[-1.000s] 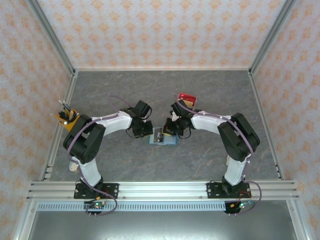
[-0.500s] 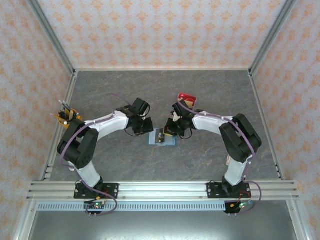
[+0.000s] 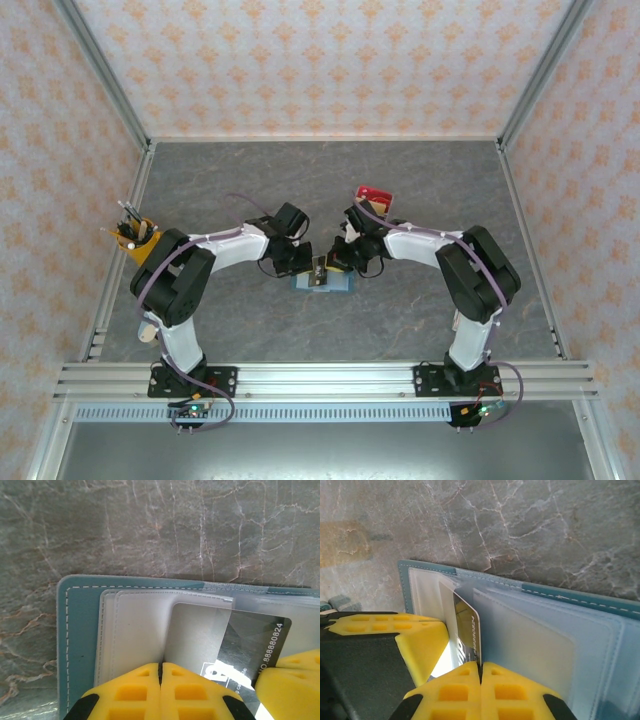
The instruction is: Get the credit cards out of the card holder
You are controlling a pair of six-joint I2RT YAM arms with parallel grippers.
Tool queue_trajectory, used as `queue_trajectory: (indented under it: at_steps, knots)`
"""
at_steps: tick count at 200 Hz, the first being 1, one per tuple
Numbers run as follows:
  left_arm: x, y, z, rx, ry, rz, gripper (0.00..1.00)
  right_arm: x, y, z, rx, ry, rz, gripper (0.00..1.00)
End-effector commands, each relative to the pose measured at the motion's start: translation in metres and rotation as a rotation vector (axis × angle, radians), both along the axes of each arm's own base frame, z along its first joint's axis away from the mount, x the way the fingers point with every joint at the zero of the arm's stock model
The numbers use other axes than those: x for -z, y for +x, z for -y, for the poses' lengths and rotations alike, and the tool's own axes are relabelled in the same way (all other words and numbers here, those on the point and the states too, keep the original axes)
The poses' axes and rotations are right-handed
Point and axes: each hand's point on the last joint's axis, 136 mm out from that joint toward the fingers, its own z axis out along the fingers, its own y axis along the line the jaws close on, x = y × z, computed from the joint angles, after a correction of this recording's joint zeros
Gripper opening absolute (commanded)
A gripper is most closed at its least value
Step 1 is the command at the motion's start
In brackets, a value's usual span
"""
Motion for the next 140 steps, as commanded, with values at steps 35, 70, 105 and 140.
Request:
queue_trajectory:
  at_steps: [35, 70, 105, 140]
  knots:
    - [0.028, -0.015, -0.016, -0.019, 0.087, -0.070, 0.02, -0.003, 0.002, -0.017, -0.007, 0.111, -0.022, 0.12]
    - [0.026, -0.013, -0.015, -0.016, 0.085, -0.063, 0.02, 0.003, 0.001, -0.019, -0.011, 0.101, -0.034, 0.13]
    - [0.022, -0.012, -0.015, -0.019, 0.084, -0.057, 0.02, 0.004, 0.002, -0.018, -0.006, 0.085, -0.024, 0.08]
    - [-0.015, -0.004, -0.024, -0.014, 0.125, 0.016, 0.12, -0.015, 0.002, -0.003, -0.034, 0.009, 0.049, 0.00]
